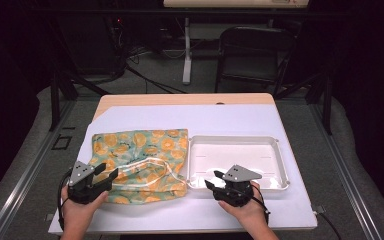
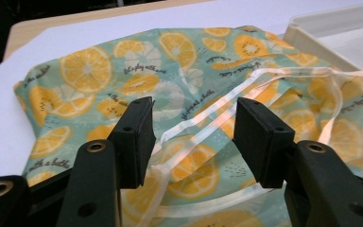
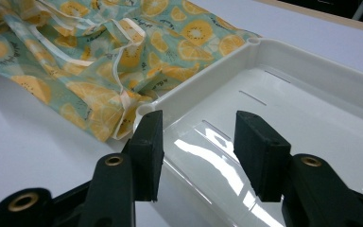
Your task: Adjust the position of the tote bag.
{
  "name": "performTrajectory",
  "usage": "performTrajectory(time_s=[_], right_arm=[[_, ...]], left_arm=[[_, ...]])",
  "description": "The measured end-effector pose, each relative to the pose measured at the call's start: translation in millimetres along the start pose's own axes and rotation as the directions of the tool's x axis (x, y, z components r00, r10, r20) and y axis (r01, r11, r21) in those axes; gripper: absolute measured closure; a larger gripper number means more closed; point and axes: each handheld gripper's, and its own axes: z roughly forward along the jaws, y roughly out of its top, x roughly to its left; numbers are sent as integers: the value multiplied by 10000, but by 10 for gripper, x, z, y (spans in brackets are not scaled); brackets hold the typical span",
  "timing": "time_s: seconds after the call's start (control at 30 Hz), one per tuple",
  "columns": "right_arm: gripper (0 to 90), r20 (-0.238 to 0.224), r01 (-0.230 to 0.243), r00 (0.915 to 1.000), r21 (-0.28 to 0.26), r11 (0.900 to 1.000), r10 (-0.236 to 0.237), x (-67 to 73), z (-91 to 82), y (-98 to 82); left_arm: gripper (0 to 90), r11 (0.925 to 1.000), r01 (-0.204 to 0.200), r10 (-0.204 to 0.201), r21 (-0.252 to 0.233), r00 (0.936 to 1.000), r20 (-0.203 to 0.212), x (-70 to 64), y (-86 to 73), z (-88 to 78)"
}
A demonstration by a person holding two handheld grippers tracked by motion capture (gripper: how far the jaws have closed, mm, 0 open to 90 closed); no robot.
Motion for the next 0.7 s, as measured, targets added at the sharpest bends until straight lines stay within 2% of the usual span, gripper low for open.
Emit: performTrajectory(time_s=[0.1,0.23,0.4,0.57,0.7], right_arm=[[564,-15,114,9999,37,9999,-114,23,16,-12],[587,-50,180,9998,102,9998,-180,53,33,-11],[611,-134,190,9997,146,9997,-188,66,63,1],[617,-165,301,9994,85,9995,-299,81,86,18],[623,-182,342,9993,97,9994,-340,69,103,23]], left_arm=[[479,9999,116,-115,-56,9997,194,7,1,0],[484,10000,-6,9,-94,9995,305,-3,7,-9],[482,9998,-179,179,36,9998,88,-7,13,-84],[479,9997,-237,236,12,9997,35,17,21,-151],[479,9994,-268,268,227,9996,17,38,8,-184]])
